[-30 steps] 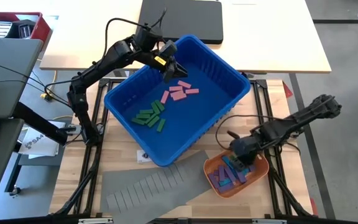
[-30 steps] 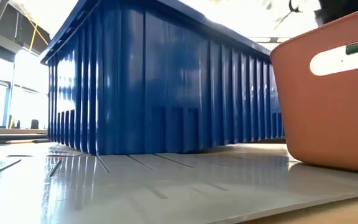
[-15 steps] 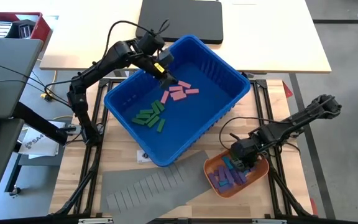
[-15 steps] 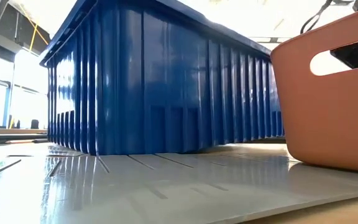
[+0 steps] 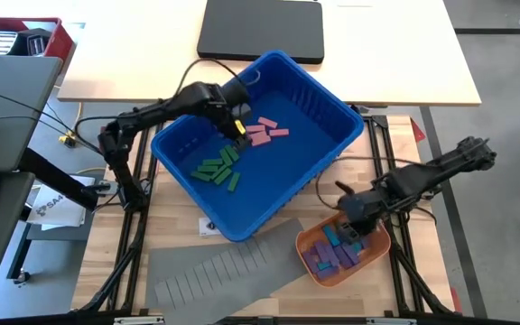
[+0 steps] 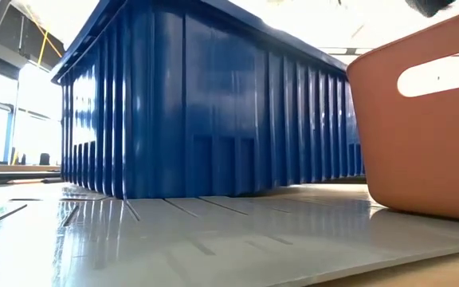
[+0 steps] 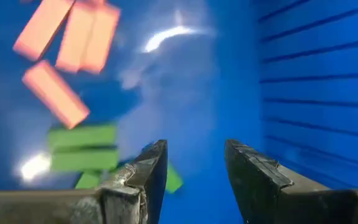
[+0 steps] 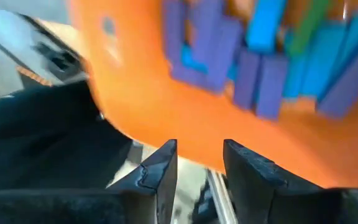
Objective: Sort blocks
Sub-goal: Put the green block into the orange bin
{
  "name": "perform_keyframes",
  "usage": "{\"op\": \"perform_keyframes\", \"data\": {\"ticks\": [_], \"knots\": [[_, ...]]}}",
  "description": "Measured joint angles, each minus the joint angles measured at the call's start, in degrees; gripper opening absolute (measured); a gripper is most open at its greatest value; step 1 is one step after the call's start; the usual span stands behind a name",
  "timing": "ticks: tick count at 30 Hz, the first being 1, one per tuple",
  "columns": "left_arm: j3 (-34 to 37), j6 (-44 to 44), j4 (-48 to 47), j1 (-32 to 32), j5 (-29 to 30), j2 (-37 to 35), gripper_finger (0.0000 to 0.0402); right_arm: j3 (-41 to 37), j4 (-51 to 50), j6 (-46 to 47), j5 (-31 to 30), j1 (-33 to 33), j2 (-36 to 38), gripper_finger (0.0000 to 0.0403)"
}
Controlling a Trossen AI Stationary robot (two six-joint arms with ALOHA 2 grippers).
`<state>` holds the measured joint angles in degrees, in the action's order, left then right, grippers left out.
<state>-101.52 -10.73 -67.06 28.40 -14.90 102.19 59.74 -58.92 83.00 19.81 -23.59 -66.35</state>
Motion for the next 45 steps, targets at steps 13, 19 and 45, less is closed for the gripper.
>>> {"op": "perform_keyframes", "data": {"ticks": [13, 19, 45], "knots": [[2.7, -7.8, -9.1, -1.8, -5.1, 11.3, 0.0161, 13.6, -6.7, -13.5, -26.9, 7.8, 0.0, 0.0126], [2.7, -7.7, -12.5, -5.1, -5.6, 16.2, 0.0187, 13.7, -6.9, -17.1, -26.8, 10.9, 0.0, 0.0126], [2.6, -6.4, -14.1, -8.0, -1.0, 29.3, 0.0206, 13.7, -8.2, -23.5, -26.8, 12.5, 0.0, 0.0126]]}}
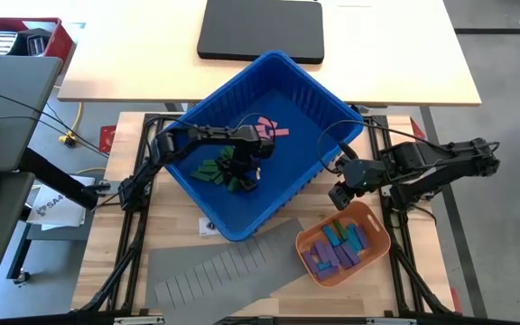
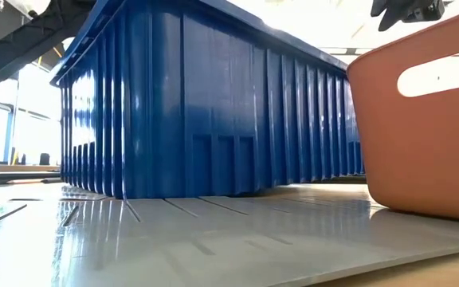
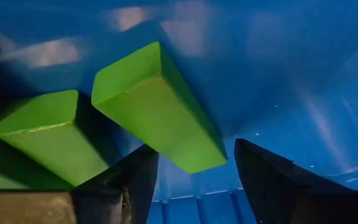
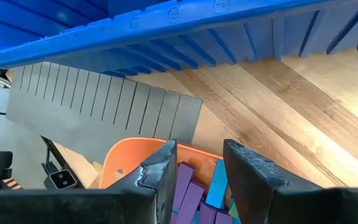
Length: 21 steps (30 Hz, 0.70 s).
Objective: Sort blocks
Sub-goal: Put the green block into the orange bin
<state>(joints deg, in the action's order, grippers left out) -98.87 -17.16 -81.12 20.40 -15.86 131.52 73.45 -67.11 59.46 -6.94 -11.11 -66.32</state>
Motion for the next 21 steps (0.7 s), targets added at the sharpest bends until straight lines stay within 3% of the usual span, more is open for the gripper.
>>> {"op": "perform_keyframes", "data": {"ticks": [10, 15, 21], "knots": [[0.0, 2.1, 0.9, -0.1, 2.2, 0.0, 0.0089, 0.0, 0.0, -1.0, 0.0, 0.0, 0.0, 0.0126], [-0.4, 3.7, 1.1, -0.1, 2.9, -1.0, 0.0085, 0.0, 2.4, 0.7, 1.7, 0.0, 0.2, 0.0126], [-8.0, 4.0, 0.0, 0.3, 4.6, -4.8, 0.0085, 5.0, 3.1, -0.6, 0.8, 1.0, 0.4, 0.0126]]}}
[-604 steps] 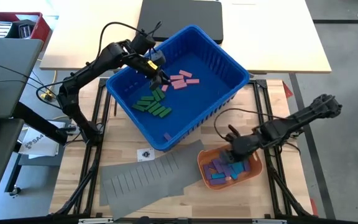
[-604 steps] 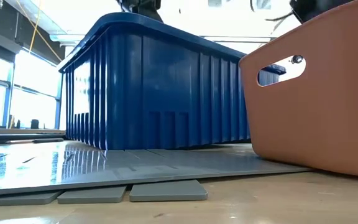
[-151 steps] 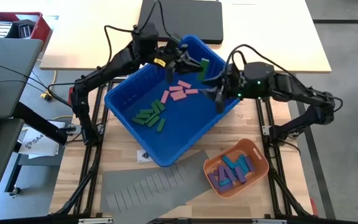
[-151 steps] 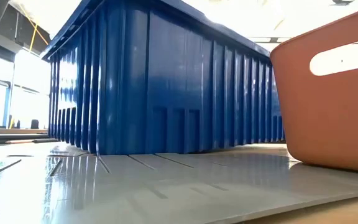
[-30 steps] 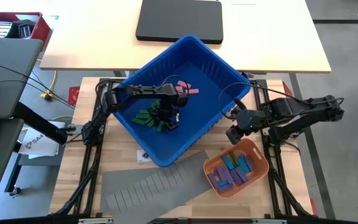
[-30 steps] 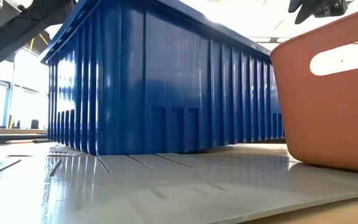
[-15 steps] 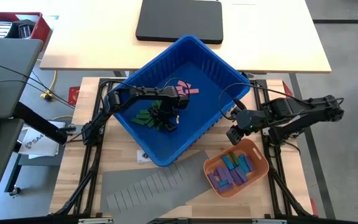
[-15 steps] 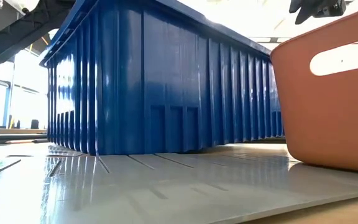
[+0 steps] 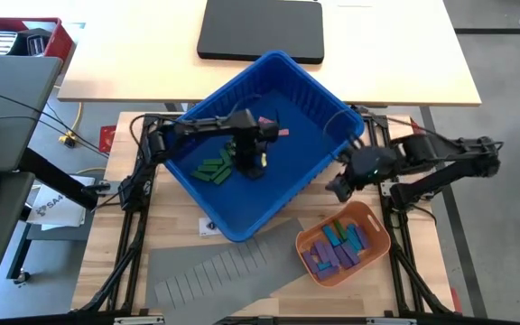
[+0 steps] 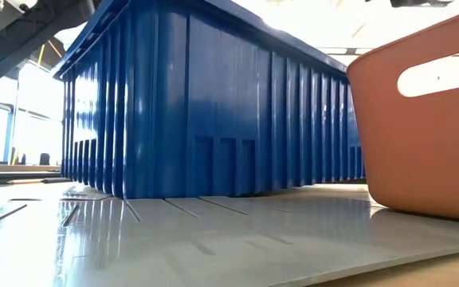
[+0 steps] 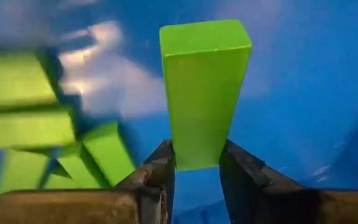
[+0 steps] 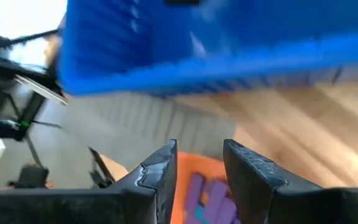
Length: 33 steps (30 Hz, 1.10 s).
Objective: Sort blocks
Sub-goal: Put the green block into the orange bin
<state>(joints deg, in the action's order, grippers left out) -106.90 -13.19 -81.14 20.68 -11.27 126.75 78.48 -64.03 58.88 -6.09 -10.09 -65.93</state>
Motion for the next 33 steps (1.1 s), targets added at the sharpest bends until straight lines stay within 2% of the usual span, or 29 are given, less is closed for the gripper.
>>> {"op": "perform_keyframes", "data": {"ticks": [5, 10, 14, 18, 22, 28, 33], "knots": [[-10.4, 0.7, 0.0, 0.9, -1.1, -4.1, 0.0085, 6.8, 2.1, -5.5, -5.1, 3.1, 0.0, 0.0126], [-20.5, 8.0, 4.8, 1.9, -7.5, -8.7, 0.0085, 11.3, 10.3, -15.9, -11.9, 6.5, 0.0, 0.0126], [-24.5, 18.2, 12.5, 1.6, -14.4, -13.0, 0.0085, 12.1, 18.2, -24.8, -13.4, 10.5, 0.0, 0.0127], [-24.9, 21.7, 22.4, 0.7, -21.1, -17.0, 0.0086, 12.2, 24.2, -29.8, -13.2, 15.1, -0.6, 0.0141], [-24.9, 19.2, 30.8, -0.7, -22.0, -18.6, 0.0093, 12.2, 30.5, -32.4, -9.7, 19.0, -2.0, 0.0184], [-24.8, 15.0, 37.3, -2.7, -23.6, -18.3, 0.0092, 12.2, 38.6, -38.4, 3.0, 22.1, -5.9, 0.0259], [-24.7, 14.9, 37.0, -3.5, -23.6, -17.9, 0.0092, 12.2, 39.7, -42.4, 6.5, 22.1, -7.8, 0.0274]]}}
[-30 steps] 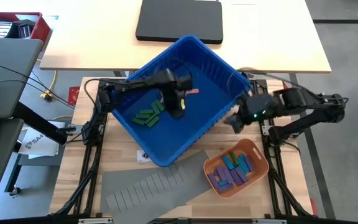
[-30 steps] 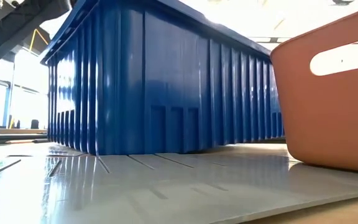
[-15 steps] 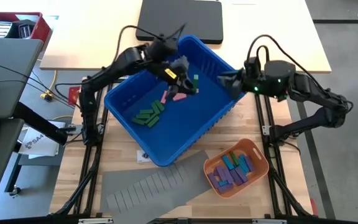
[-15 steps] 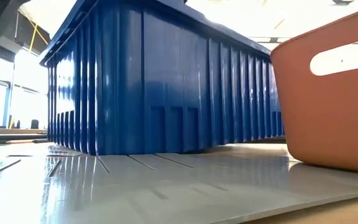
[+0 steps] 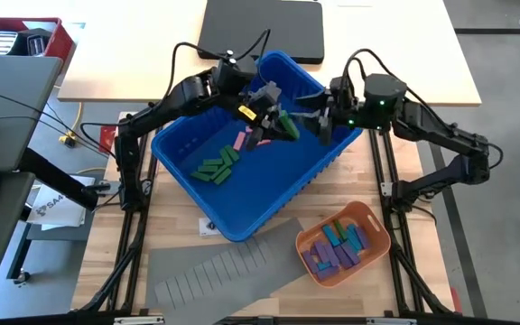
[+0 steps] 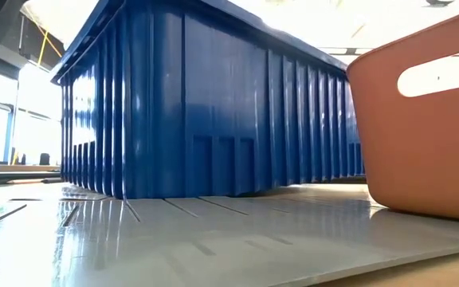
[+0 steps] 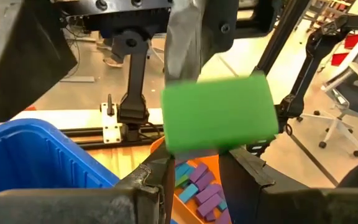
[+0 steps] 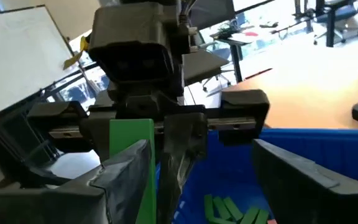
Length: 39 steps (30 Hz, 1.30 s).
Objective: Sort blocks
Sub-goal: Put the green block into the orange bin
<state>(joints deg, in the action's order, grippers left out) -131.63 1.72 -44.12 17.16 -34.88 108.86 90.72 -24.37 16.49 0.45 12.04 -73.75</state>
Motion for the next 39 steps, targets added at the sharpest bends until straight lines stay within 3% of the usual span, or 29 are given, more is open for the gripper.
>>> {"op": "perform_keyframes", "data": {"ticks": [14, 30, 35, 39], "knots": [[0.0, -1.7, -0.7, 0.1, 0.9, 0.1, 0.0092, 0.0, 1.8, 0.6, 6.7, -0.4, 1.0, 0.0275], [4.5, -4.1, -4.2, 0.1, 1.1, 0.2, 0.0092, -0.1, -0.7, 3.6, 9.6, -0.4, -3.5, 0.0273], [4.6, -4.0, -4.0, 0.1, 1.1, 0.1, 0.0092, -0.1, -2.5, 2.9, 9.6, -0.4, -3.6, 0.0238], [4.6, -3.9, -3.9, 0.1, 1.0, 0.2, 0.0092, -0.1, -4.2, 2.7, 9.5, -0.3, -3.6, 0.0170]]}}
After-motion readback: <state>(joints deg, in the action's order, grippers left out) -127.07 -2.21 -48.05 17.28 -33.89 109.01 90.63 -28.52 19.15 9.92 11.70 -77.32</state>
